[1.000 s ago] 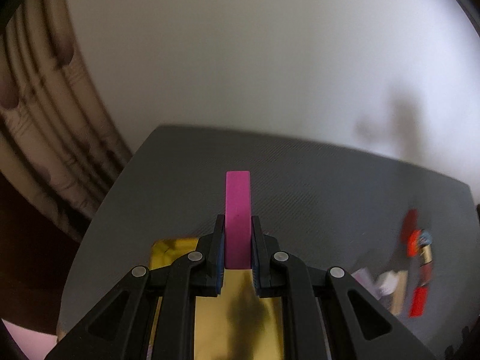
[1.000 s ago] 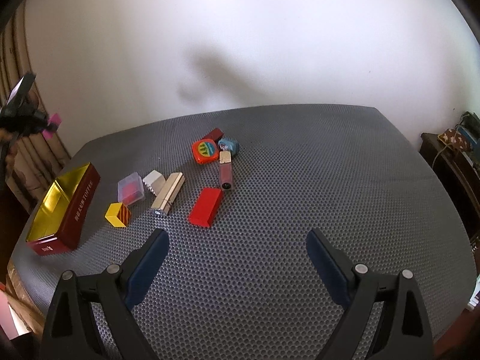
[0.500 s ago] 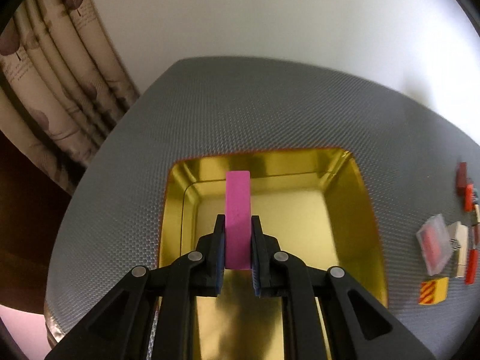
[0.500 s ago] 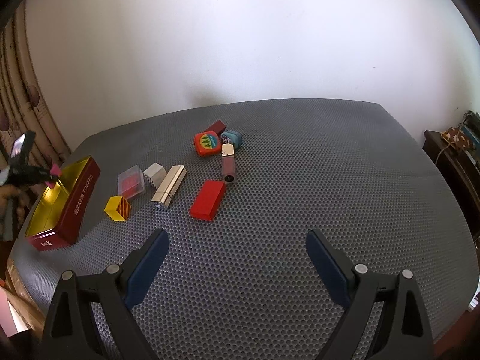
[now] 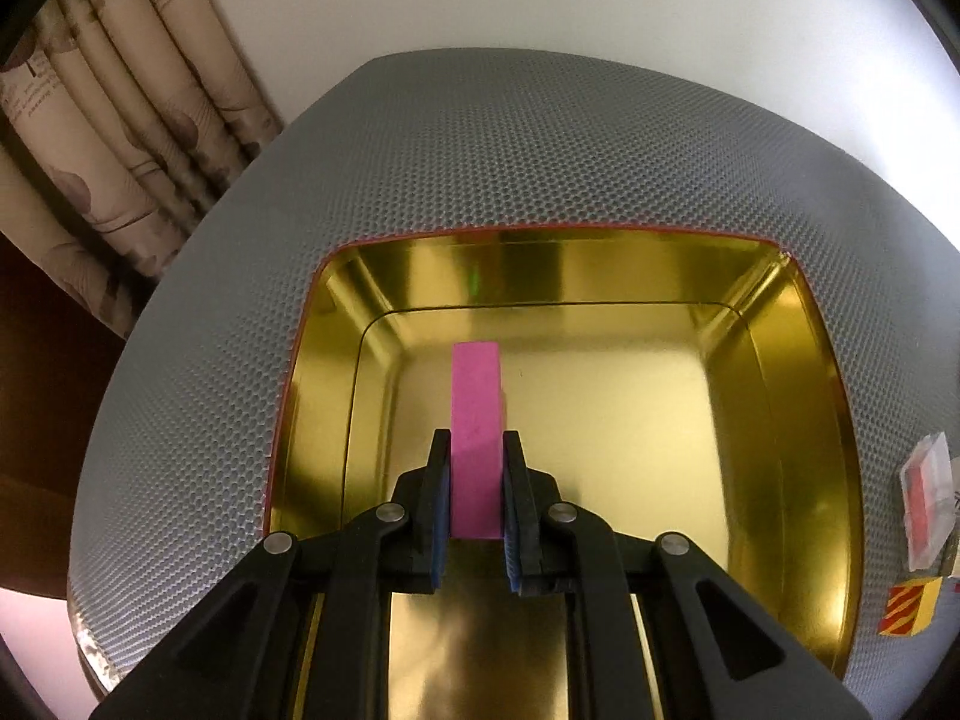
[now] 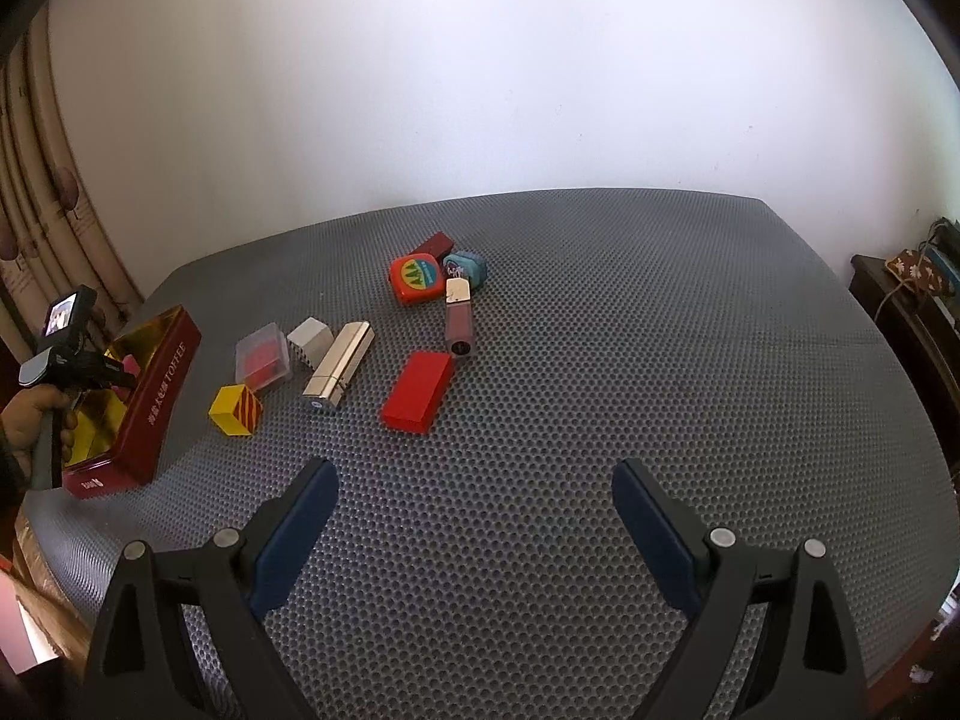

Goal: Organize rigid objects
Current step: 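Carry the pink eraser with the left gripper over the gold tray and release, then withdraw the left gripper while the right gripper reaches for the red block, then grasp the red block with the right gripper and lower it into the tray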

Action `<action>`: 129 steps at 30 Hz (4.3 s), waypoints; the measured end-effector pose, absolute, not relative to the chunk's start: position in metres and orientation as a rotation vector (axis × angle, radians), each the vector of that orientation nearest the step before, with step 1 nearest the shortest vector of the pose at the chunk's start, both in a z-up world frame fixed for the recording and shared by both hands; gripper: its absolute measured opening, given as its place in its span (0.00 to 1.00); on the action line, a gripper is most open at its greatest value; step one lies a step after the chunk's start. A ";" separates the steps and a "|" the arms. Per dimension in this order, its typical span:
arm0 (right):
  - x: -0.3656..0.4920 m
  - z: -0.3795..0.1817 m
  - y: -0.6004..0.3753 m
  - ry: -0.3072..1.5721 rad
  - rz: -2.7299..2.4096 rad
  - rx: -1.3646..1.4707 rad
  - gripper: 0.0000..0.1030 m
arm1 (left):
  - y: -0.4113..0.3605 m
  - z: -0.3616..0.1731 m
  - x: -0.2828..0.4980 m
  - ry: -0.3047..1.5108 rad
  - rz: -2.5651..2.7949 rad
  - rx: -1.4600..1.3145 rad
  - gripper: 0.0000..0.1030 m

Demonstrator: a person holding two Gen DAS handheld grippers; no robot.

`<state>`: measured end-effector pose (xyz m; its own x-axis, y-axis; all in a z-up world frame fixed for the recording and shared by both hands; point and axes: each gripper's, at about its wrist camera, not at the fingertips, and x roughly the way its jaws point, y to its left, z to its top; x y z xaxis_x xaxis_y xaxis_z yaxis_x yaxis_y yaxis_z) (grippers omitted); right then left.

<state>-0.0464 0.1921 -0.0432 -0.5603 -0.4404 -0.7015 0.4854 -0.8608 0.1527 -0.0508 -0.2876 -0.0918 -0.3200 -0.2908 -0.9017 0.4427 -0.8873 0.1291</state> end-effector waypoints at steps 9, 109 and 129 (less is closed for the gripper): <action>-0.048 -0.046 0.192 0.068 -2.386 1.065 0.92 | -0.284 -0.095 -0.058 0.195 -2.223 1.483 0.12; 0.005 0.054 -0.166 0.537 -2.177 0.806 0.29 | -0.231 0.020 0.176 0.498 -2.484 0.903 0.99; 0.051 -0.075 -0.225 0.611 -1.885 1.068 0.29 | -0.264 0.003 0.175 0.612 -2.382 0.967 0.99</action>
<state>0.0507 -0.2246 -0.0747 -0.2626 -0.4412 -0.8582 0.8609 -0.5088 -0.0019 0.1751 -0.2639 0.0026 -0.6267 -0.2723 -0.7302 0.5904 -0.7774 -0.2168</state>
